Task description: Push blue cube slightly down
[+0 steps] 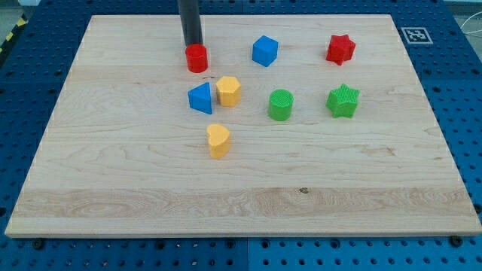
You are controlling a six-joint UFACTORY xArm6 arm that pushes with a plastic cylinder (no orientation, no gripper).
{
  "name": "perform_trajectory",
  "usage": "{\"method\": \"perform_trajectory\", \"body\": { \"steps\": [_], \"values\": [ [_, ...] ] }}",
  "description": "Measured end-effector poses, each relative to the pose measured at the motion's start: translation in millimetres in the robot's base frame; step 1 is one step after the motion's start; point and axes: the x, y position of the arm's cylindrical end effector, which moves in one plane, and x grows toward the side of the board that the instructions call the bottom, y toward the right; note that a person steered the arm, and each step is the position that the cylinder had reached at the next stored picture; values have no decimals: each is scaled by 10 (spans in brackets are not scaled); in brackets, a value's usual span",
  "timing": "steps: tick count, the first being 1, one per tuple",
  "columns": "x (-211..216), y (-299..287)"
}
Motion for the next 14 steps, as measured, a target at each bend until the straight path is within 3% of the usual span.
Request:
{"method": "perform_trajectory", "body": {
  "steps": [1,2,4,5,6,10,12,14],
  "values": [
    [411,17],
    [514,2],
    [380,-237],
    [141,-424],
    [-392,-537],
    [-883,1105],
    [-394,1818],
    [-143,1584]
  ]
}}
